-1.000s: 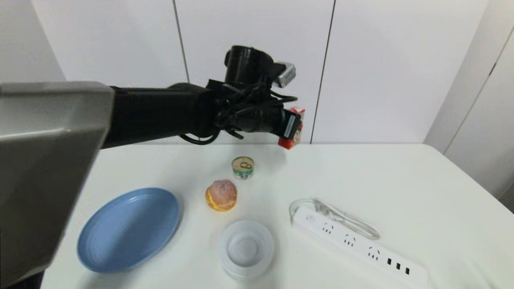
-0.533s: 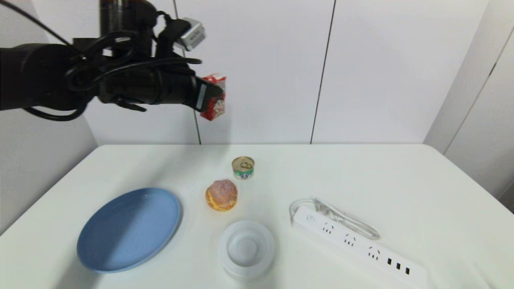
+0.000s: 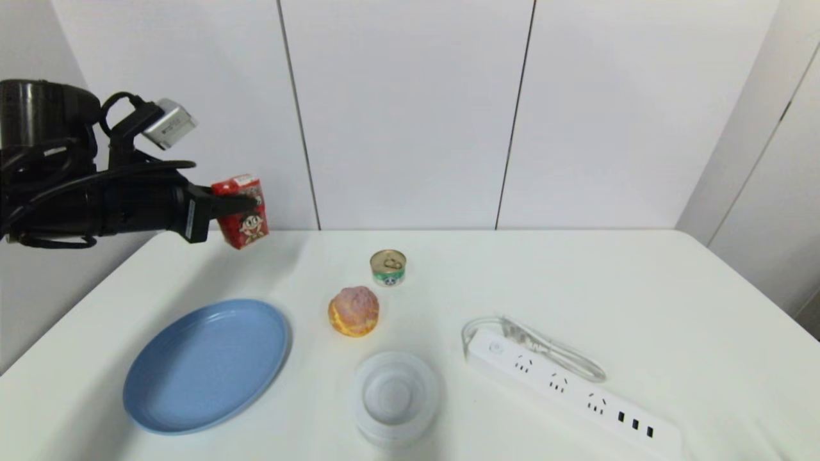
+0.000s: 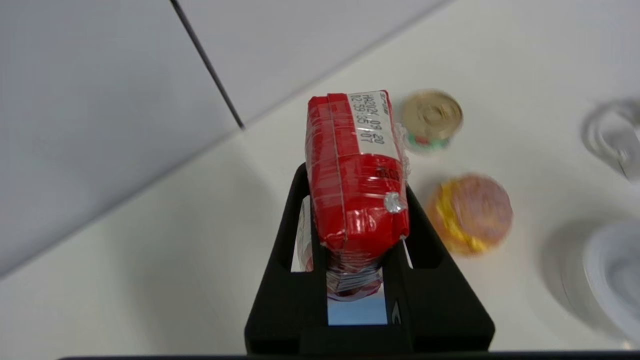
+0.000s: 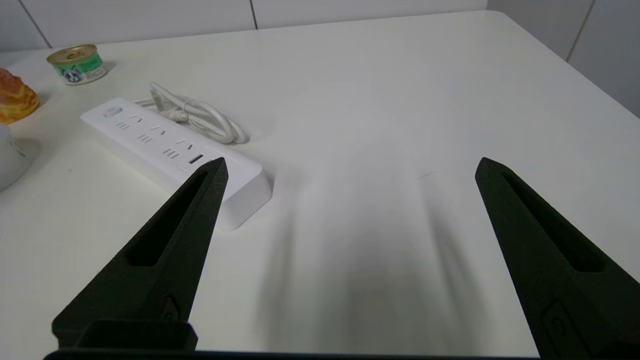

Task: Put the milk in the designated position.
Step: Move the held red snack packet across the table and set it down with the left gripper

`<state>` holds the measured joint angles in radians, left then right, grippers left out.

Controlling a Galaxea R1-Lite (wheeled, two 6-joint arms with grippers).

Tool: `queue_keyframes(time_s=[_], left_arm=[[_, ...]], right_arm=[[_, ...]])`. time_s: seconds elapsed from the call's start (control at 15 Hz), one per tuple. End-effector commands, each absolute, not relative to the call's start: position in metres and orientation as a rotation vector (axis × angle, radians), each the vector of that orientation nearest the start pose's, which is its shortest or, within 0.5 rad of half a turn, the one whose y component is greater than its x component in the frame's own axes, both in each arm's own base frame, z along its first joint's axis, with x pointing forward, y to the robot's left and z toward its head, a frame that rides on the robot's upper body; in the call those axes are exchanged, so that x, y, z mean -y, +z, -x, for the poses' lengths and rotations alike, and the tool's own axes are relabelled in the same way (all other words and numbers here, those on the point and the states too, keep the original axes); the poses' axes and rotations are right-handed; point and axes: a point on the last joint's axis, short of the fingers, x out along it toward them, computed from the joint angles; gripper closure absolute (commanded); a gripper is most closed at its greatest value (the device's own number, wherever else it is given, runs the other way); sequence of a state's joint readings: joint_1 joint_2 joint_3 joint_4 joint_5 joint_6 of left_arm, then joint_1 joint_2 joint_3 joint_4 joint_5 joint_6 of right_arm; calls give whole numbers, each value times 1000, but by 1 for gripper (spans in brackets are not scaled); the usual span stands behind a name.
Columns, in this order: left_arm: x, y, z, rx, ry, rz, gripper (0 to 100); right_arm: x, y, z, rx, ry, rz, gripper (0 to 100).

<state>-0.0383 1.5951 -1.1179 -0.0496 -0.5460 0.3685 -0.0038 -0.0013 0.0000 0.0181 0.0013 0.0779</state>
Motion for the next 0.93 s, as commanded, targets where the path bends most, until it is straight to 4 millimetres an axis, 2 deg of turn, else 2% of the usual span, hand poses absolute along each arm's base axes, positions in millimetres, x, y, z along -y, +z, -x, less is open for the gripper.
queue_keyframes(time_s=[0.07,0.33,0.53,0.73,0.93], left_arm=[[5,203,-308,-372,-773,-238,100],[2,172,-344,-351,-798,-245,100],[-8,159,-365,-319,-767,-258,100],[-26,151,-376,-311,-722,-261,100],[-35,144,-378,-324,-701,-251,100]], right_arm=[[0,74,23,-18,-4,-78,0],[0,74,23,-18,-4,-78,0],[0,74,23,-18,-2,-78,0],[0,74,23,-18,-2,-78,0],[0,74,23,-18,-2,-78,0]])
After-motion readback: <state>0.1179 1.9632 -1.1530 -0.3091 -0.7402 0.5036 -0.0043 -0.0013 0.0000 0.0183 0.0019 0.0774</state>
